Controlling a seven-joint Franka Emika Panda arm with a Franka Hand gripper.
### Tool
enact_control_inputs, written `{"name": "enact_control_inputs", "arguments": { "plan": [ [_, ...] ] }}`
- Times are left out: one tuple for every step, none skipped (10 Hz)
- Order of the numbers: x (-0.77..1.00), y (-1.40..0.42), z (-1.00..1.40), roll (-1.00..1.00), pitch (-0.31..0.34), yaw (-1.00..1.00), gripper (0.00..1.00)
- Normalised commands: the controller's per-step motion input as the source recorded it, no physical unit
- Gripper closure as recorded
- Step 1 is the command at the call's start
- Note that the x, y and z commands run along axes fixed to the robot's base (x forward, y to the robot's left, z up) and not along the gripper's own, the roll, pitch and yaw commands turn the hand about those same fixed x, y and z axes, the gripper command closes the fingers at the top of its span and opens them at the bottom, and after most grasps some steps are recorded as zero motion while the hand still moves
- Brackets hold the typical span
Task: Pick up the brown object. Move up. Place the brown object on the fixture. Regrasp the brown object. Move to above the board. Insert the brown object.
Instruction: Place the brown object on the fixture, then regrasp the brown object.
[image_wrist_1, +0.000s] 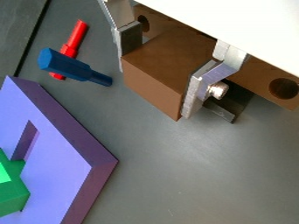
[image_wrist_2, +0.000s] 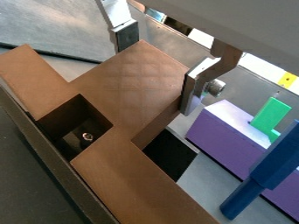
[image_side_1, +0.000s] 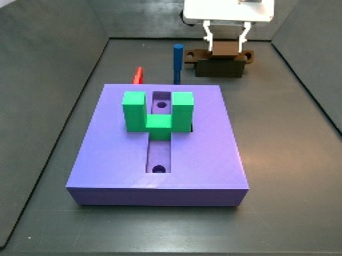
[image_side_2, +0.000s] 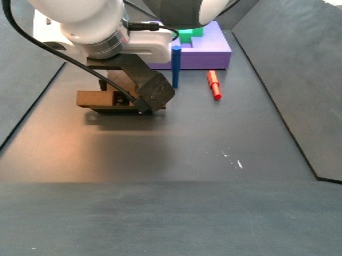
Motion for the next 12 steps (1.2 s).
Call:
{"name": "enact_control_inputs", "arguments": {
  "plan": [
    [0.00,0.00,0.00,0.00,0.000,0.00,0.00],
    [0.00,-0.02,0.53,0.94,0.000,0.03,0.00],
    [0.00,-0.03,0.50,0.87,0.000,0.03,0.00],
    [0.00,-0.01,0.49,0.83,0.000,0.03,0.00],
    [-0.02,0.00,0.46,0.79,0.000,0.02,0.00],
    [0.00,-0.01,0.44,0.87,0.000,0.04,0.00],
    [0.01,0.00,0.40,0.95,0.000,0.07,0.00],
    [0.03,0.00,0.34,1.00,0.000,0.08,0.00],
    [0.08,0.00,0.27,1.00,0.000,0.10,0.00],
    [0.03,0.00,0.02,1.00,0.080,0.09,0.00],
    [0.01,0.00,0.02,1.00,0.103,0.09,0.00],
    [0.01,0.00,0.02,1.00,0.097,0.09,0.00]
  ]
}}
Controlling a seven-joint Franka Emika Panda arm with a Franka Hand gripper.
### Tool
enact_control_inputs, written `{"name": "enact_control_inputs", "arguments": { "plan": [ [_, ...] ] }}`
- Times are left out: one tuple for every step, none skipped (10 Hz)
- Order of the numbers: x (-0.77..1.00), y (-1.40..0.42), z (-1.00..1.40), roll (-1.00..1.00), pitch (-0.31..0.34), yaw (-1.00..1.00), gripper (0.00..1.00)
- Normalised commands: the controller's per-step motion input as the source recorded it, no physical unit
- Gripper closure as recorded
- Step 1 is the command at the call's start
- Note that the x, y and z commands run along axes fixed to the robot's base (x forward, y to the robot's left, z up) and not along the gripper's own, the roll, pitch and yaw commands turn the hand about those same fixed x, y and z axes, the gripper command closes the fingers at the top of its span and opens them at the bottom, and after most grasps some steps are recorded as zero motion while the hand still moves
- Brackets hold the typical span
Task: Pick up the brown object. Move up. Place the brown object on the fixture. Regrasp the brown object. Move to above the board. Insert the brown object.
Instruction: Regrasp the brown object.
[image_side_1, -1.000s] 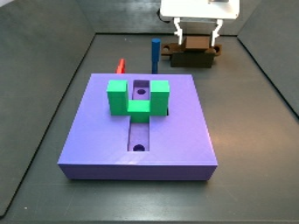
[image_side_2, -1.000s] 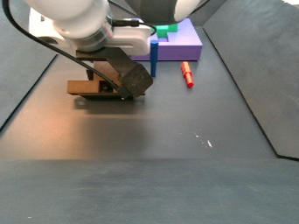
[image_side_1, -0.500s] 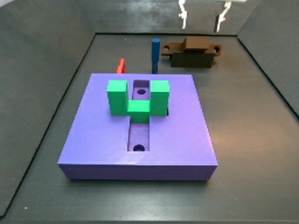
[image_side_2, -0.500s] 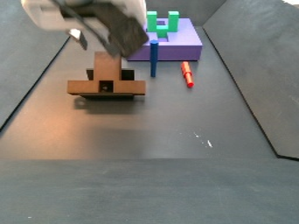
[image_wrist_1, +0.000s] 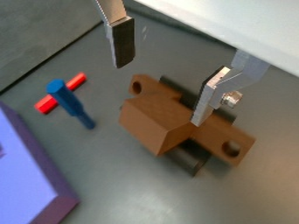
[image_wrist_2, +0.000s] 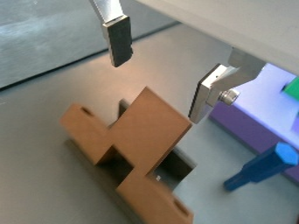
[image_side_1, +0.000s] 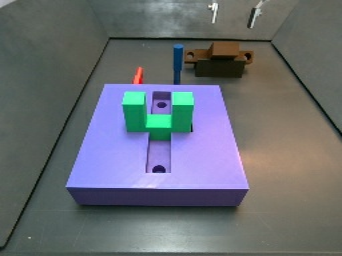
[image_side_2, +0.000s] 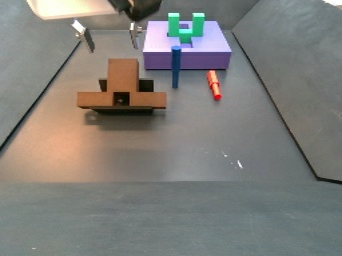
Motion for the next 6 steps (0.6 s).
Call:
{"name": "enact_control_inputs", "arguments": {
  "plan": [
    [0.02,0.00,0.01,1.00,0.089,0.09,0.00],
    [0.02,0.00,0.01,1.00,0.071,0.07,0.00],
    [0.04,-0.02,0.01,1.00,0.000,0.00,0.00],
    [0.19,-0.07,0.06,1.00,-0.006,0.00,0.00],
    [0.09,-0.06,0.01,1.00,-0.194,-0.08,0.00],
    [0.12,-0.04,0.00,0.93,-0.314,-0.20,0.00]
  ]
}}
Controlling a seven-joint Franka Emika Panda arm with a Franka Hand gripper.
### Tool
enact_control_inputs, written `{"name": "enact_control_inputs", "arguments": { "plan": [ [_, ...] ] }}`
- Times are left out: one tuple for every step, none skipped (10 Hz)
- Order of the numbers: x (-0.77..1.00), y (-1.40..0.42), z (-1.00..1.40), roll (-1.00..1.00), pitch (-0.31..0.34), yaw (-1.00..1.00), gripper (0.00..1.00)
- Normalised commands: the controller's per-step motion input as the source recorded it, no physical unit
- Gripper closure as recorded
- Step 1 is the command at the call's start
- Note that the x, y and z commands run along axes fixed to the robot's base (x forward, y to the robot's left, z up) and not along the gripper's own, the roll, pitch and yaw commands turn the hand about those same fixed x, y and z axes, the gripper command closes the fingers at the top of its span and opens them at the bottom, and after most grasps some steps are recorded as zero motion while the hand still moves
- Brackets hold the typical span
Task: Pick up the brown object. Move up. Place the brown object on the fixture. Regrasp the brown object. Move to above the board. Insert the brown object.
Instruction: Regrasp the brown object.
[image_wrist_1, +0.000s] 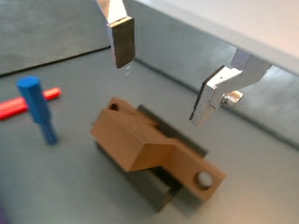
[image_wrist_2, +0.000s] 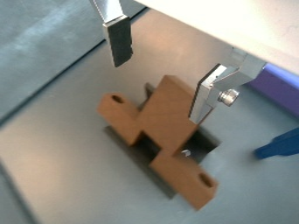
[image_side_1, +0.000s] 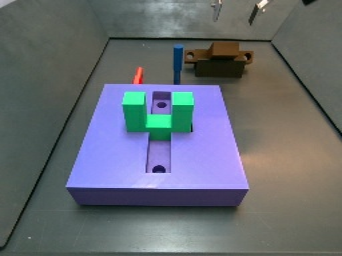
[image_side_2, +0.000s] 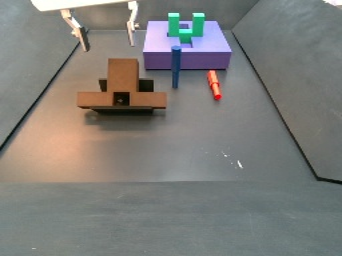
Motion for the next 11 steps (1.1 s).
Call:
{"name": "enact_control_inputs", "arguments": {
  "plan": [
    [0.20,-0.03,0.00,0.84,-0.326,-0.23,0.00],
    [0.04,-0.05,0.00,0.83,-0.329,-0.25,0.00],
    [-0.03,-0.04,0.00,0.93,-0.134,-0.18,0.00],
    [-0.05,-0.09,-0.02,0.88,-0.020,0.00,0.00],
    [-0.31,-0.15,-0.10,0.83,-0.066,0.00,0.00],
    [-0.37,-0.22,-0.13,0.88,-0.023,0.01,0.00],
    [-0.33,-0.28,-0.15,0.87,-0.020,0.04,0.00],
    [-0.24,-0.31,-0.15,0.76,-0.057,0.01,0.00],
    [0.00,-0.03,-0.30,0.22,-0.077,0.00,0.00],
    [0.00,0.00,0.00,0.01,0.000,0.00,0.00],
    [0.00,0.00,-0.01,0.00,0.000,0.01,0.00]
  ]
}}
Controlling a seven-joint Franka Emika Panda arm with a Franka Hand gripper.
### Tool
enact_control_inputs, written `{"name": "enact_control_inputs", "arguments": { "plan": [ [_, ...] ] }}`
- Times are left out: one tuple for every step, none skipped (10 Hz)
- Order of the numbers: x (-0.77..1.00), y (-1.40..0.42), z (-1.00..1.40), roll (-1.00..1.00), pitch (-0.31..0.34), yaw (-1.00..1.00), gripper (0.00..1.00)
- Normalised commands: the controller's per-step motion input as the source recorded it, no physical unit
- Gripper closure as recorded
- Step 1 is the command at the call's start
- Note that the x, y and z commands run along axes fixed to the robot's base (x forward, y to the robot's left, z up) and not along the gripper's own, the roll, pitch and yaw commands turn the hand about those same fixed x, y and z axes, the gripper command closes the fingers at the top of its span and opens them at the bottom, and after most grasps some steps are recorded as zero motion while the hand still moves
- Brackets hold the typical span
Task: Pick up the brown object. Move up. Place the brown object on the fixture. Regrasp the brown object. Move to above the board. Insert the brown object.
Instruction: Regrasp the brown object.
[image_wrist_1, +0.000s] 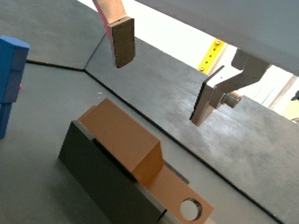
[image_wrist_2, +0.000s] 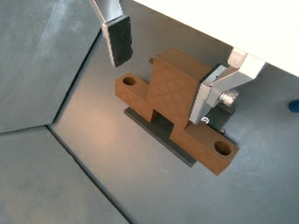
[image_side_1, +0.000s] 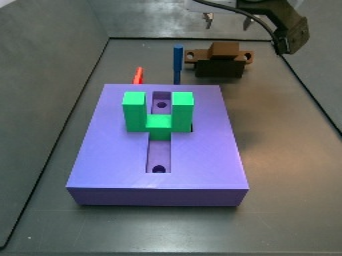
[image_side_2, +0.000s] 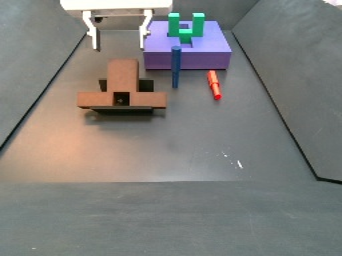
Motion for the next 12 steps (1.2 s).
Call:
{"name": "enact_control_inputs", "arguments": {
  "plan": [
    [0.10,0.00,-0.17,0.00,0.000,0.00,0.00],
    [0.11,-0.10,-0.17,0.00,0.000,0.12,0.00],
    [0.10,-0.19,-0.17,0.00,-0.009,0.22,0.00],
    [0.12,-0.18,-0.14,0.00,0.000,0.21,0.00],
    [0.09,-0.13,-0.14,0.00,0.051,0.25,0.00],
    [0.02,-0.11,-0.15,0.00,0.026,0.29,0.00],
    [0.04,-0.05,-0.20,0.00,0.066,0.31,0.00],
    [0.05,-0.03,-0.22,0.00,0.066,0.33,0.00],
    [0.09,-0.01,-0.23,0.00,0.069,0.33,0.00],
    [0.20,-0.02,-0.23,0.00,0.106,0.31,0.00],
    [0.23,-0.02,-0.23,0.00,0.120,0.29,0.00],
    [0.23,-0.03,-0.25,0.00,0.129,0.27,0.00]
  ]
}}
